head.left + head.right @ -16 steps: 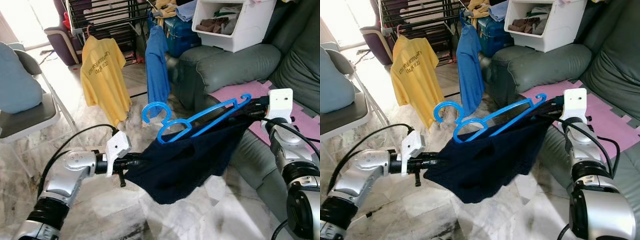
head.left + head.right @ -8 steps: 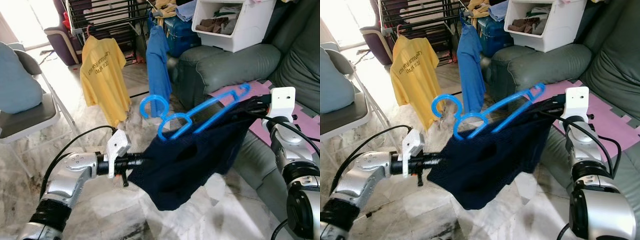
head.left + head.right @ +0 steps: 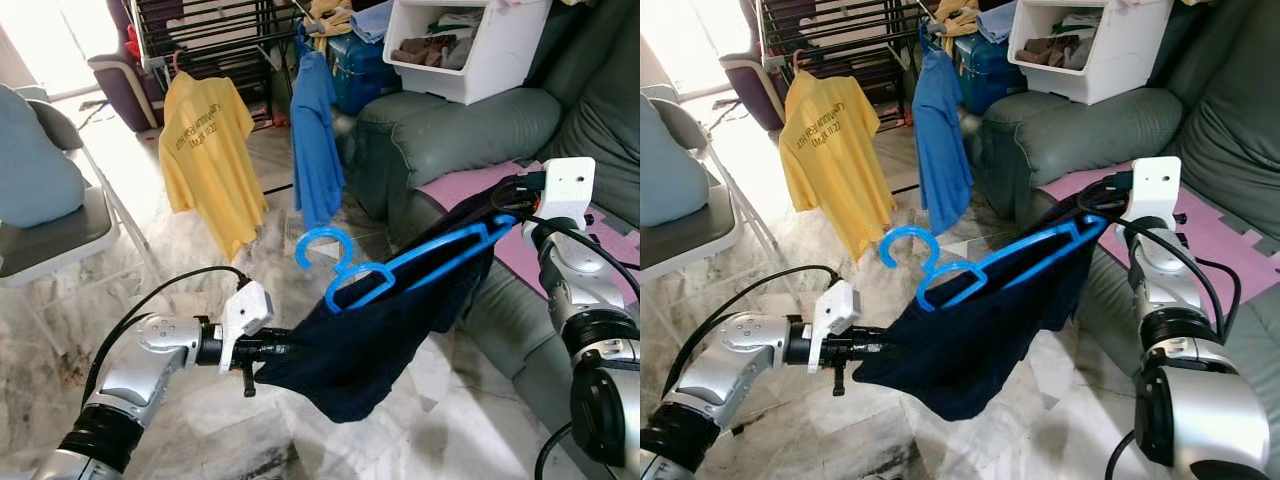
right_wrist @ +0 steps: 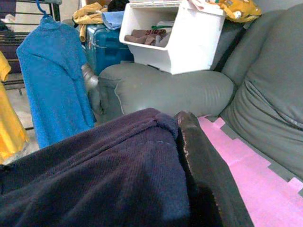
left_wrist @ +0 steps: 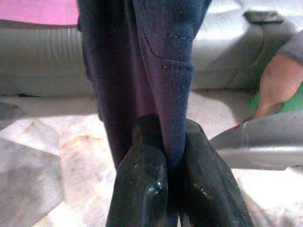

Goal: Hang hanger

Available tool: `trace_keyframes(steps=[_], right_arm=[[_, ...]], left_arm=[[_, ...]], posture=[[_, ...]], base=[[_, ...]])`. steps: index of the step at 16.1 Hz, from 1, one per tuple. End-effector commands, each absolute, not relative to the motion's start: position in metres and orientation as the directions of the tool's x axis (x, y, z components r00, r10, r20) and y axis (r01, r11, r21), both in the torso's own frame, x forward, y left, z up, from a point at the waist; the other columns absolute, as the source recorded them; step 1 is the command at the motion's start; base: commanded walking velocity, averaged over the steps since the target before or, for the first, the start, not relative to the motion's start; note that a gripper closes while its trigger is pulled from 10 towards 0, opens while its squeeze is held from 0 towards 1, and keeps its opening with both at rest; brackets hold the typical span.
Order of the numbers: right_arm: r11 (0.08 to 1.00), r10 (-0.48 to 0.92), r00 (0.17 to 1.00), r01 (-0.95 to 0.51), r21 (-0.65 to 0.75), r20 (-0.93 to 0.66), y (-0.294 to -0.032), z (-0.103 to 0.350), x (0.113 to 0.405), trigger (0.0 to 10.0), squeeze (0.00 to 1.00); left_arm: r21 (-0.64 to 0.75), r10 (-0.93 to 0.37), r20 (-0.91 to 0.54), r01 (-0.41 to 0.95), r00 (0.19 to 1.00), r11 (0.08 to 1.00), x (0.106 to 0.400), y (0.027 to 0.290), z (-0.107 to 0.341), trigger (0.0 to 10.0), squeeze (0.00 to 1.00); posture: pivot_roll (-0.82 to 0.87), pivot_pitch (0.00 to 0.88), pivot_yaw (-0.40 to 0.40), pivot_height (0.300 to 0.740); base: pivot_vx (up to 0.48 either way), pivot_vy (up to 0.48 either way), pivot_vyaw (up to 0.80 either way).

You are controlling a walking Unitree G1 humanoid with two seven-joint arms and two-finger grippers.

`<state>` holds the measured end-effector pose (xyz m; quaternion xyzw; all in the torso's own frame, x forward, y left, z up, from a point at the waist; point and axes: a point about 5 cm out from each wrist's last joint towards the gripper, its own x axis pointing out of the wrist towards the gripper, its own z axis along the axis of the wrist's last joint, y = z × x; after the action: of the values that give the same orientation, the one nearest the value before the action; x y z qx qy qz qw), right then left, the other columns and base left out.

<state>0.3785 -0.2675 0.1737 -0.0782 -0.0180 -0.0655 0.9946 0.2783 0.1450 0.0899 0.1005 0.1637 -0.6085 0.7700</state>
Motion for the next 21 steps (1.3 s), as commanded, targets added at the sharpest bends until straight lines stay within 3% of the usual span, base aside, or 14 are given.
trace_keyframes(steps=[1,2,3,7,9,11,16,21], right_arm=[[0.975,-0.196,0.965,0.211,-0.072,0.174,-0.282,0.216,0.384,0.0,0.00],[0.977,-0.190,0.966,0.204,-0.067,0.177,-0.281,0.217,0.385,0.0,0.00],[0.981,-0.168,0.968,0.182,-0.065,0.186,-0.276,0.221,0.387,0.0,0.00],[0.987,-0.064,0.975,0.093,-0.129,0.212,-0.256,0.226,0.392,0.0,0.00],[0.988,-0.041,0.978,0.069,-0.135,0.203,-0.250,0.222,0.392,0.0,0.00],[0.992,-0.009,0.982,0.032,-0.121,0.190,-0.243,0.218,0.393,0.0,0.00],[0.947,0.311,0.942,-0.296,-0.126,0.128,-0.175,0.185,0.387,0.0,0.00],[0.874,0.478,0.878,-0.472,-0.115,0.030,-0.134,0.156,0.372,0.0,0.00]], left_arm=[[-0.012,-0.778,-0.568,0.942,0.269,0.335,0.277,0.173,0.064,0.0,0.00],[0.017,-0.751,-0.591,0.936,0.293,0.352,0.280,0.175,0.061,0.0,0.00],[0.082,-0.700,-0.609,0.907,0.373,0.412,0.287,0.177,0.058,0.0,0.00],[0.187,-0.567,-0.595,0.784,0.570,0.592,0.307,0.174,0.053,0.0,0.00],[0.212,-0.505,-0.575,0.714,0.643,0.667,0.313,0.175,0.051,0.0,0.00],[0.236,-0.463,-0.591,0.690,0.661,0.684,0.314,0.176,0.044,0.0,0.00],[0.144,-0.393,-0.466,0.506,0.793,0.850,0.331,0.144,0.050,0.0,0.00],[0.024,-0.241,-0.394,0.272,0.887,0.962,0.346,0.138,0.061,0.0,0.00]], posture=[[-0.14,0.000,0.074,0.740],[-0.14,0.000,0.074,0.740],[-0.14,0.000,0.075,0.740],[-0.14,0.000,0.076,0.740],[-0.14,0.000,0.076,0.740],[-0.14,0.000,0.074,0.740],[-0.14,0.000,0.075,0.740],[-0.14,0.000,0.078,0.740]], base=[[0.000,0.000,0.00],[0.000,0.000,0.00],[0.000,0.000,0.00],[0.000,0.000,0.00],[0.000,0.000,0.00],[0.000,0.000,0.00],[0.000,0.000,0.00],[0.000,0.000,0.00]])
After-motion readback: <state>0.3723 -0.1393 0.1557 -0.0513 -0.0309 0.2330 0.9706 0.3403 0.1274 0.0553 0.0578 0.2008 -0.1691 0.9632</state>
